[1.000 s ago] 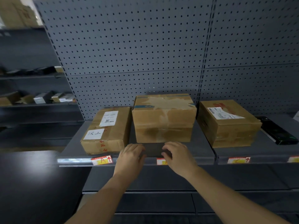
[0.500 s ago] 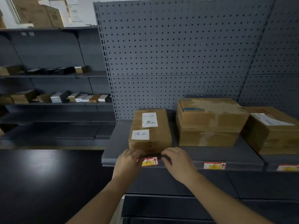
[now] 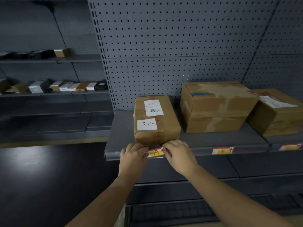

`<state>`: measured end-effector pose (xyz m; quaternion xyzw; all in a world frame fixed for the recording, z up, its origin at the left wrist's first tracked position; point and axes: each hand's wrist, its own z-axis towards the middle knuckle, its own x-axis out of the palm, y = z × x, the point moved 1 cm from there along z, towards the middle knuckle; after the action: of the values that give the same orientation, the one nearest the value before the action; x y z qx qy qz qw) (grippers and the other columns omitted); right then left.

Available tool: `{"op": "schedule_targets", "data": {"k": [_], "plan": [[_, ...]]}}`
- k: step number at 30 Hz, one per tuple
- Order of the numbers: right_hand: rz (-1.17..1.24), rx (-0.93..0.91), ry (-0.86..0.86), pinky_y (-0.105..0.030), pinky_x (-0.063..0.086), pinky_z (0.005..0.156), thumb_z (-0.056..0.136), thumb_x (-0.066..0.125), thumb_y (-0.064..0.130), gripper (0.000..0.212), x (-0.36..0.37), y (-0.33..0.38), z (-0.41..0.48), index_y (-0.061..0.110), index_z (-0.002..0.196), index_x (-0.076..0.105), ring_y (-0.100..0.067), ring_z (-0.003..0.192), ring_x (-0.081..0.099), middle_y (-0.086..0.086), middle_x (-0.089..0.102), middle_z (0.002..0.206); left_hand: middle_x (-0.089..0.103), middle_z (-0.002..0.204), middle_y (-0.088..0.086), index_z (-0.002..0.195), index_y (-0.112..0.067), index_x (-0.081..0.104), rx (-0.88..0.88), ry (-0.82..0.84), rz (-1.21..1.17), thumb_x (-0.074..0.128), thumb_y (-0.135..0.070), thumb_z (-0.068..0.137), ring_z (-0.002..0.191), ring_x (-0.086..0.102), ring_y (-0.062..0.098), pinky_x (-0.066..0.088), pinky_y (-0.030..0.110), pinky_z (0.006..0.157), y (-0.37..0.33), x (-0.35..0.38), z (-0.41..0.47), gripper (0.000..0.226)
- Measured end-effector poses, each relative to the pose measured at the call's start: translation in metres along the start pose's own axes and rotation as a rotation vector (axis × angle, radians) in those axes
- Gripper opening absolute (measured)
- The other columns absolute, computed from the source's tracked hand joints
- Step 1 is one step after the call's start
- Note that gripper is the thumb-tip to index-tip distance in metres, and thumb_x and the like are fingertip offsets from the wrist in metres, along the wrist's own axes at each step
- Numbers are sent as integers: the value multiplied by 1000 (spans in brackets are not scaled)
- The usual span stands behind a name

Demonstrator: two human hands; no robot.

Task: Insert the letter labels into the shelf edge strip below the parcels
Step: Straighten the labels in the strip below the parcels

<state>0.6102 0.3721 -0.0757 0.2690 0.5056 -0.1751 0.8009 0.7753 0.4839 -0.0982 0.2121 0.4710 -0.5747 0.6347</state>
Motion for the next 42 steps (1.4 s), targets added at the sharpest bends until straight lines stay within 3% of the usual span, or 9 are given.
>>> {"op": "schedule_targets", "data": {"k": [13,30,42], "plan": [[-2,-27,-20,-33,41,81,88,65,21,5,10,-7,3,22,86,69,-18,94,56,7,65,96,61,101,-11,92,-31,72,-35,12,36,66,-29,89,100,51,17,42,40,85,-2,9,3,8],[11,-48,-8,-33,41,95,93,58,20,13,12,-19,-4,17,98,69,-18,102,57,2,65,106,63,89,-6,87,-23,68,63,-17,73,68,-15,86,86,59,19,45,36,82,-9,24,8,8],[20,-55,-3,-34,44,96,93,57,19,14,11,-20,0,14,100,69,-20,100,57,0,66,104,64,87,-5,85,-21,67,91,-12,-6,65,-15,89,84,60,18,48,35,82,-7,23,10,7]]}}
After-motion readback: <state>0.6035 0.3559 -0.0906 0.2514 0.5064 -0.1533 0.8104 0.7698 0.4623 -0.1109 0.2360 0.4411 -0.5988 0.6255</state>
